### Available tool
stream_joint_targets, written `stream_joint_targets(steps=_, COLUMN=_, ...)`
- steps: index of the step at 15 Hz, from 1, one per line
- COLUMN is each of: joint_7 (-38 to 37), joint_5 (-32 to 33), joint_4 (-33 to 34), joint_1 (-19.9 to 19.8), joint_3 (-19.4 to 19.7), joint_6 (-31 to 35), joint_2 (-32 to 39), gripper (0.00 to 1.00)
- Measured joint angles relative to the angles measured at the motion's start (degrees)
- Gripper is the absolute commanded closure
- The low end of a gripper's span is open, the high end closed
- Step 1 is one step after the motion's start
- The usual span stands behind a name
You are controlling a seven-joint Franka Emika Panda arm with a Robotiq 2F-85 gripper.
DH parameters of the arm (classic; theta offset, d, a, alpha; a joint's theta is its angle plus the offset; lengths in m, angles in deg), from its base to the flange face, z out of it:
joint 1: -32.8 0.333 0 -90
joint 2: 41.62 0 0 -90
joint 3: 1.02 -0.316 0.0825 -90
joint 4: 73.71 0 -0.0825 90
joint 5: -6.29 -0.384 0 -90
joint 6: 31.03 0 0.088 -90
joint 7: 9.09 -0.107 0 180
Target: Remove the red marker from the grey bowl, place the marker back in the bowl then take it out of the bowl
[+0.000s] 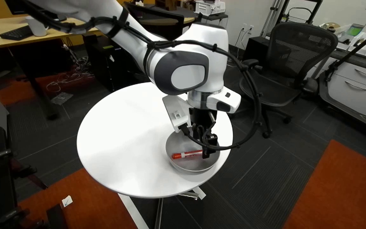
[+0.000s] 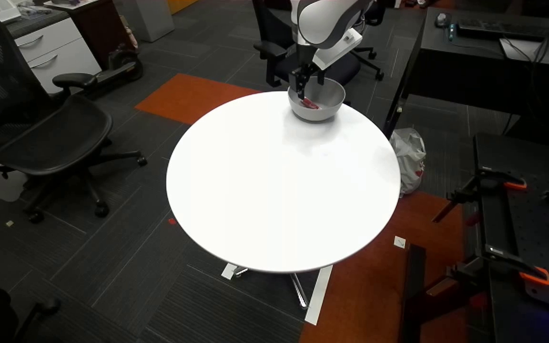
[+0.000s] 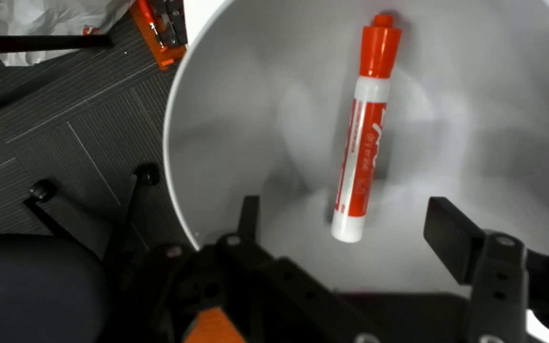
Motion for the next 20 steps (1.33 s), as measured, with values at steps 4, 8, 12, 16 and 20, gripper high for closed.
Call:
stream_joint_targets(steps=4, joint_7=0.1, joint_5=-0.2, joint_4=2.2, joint_1=-1.0, joint_3=-1.0, joint_6=-0.1, joint_2=2.3, gripper=0.73)
stream_joint_targets(steps=8, joint_7=1.4, joint_5=-1.0, joint_4=4.0, joint_1=-1.5, joint_3=-1.5, joint_6=-0.2, joint_2=4.1, gripper=0.7)
stream_joint_targets(steps=12, joint_7=3.3, joint_5=-2.3, joint_4=5.8, joint_1=-2.2, joint_3=-2.3, joint_6=-0.6, joint_2=5.7, gripper=0.7)
stream_joint_targets(steps=16, joint_7=3.5, joint_5=-2.5, joint_4=7.6, joint_1=-2.6, joint_3=-2.7, joint_6=-1.4, joint_2=7.1, gripper=0.99)
stream_joint_targets(steps=20, joint_7=3.5, joint_5=-2.5, joint_4=8.1, joint_1=-2.6, joint_3=-2.6, joint_6=-1.6, joint_2=7.2, gripper=0.95)
